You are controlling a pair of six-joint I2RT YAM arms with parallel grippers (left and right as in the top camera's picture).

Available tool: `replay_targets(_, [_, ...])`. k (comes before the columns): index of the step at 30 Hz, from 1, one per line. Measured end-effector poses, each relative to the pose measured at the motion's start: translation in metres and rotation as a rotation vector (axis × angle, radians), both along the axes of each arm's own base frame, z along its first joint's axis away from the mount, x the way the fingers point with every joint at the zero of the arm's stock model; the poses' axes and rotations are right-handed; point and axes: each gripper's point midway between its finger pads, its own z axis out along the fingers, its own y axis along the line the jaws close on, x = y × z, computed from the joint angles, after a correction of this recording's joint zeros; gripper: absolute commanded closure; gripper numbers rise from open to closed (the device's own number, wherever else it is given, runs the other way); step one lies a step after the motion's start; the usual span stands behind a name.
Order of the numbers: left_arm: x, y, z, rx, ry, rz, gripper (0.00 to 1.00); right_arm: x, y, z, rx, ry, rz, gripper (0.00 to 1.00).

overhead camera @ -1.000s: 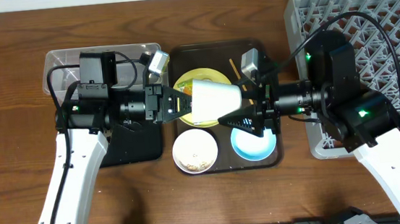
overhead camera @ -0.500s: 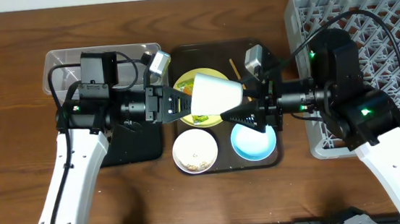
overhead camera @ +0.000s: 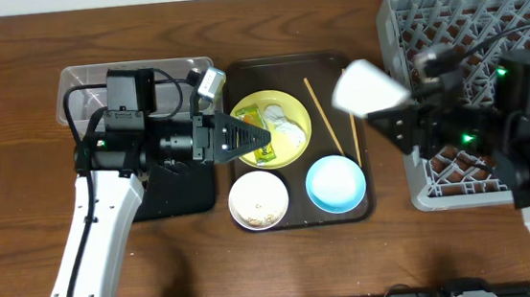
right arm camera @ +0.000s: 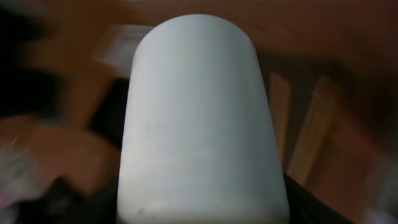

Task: Sort waste into correct bins and load items into the dishwasher rack
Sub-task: 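Carry the white cup with right gripper and place it in the rack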

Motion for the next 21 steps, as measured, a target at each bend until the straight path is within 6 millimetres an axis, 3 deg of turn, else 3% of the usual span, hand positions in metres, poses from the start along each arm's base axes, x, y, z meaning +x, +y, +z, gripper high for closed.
replay_targets(6, [0.000, 0.000, 0.000, 0.001, 0.000, 0.000, 0.25, -0.009, -0.094, -0.061, -0.223, 0.323, -0.511, 0.48])
replay_targets(8, [0.000, 0.000, 0.000, 0.001, 0.001, 0.000, 0.25, -0.013, -0.107, -0.072, -0.271, 0.382, -0.582, 0.48])
replay_targets(12, [0.000, 0.000, 0.000, 0.001, 0.000, 0.000, 0.25, -0.015, -0.123, -0.095, -0.346, 0.490, -0.662, 0.48])
replay_targets(21, [0.000, 0.000, 0.000, 0.001, 0.001, 0.000, 0.25, -0.005, -0.134, -0.148, -0.436, 0.693, -0.678, 0.47])
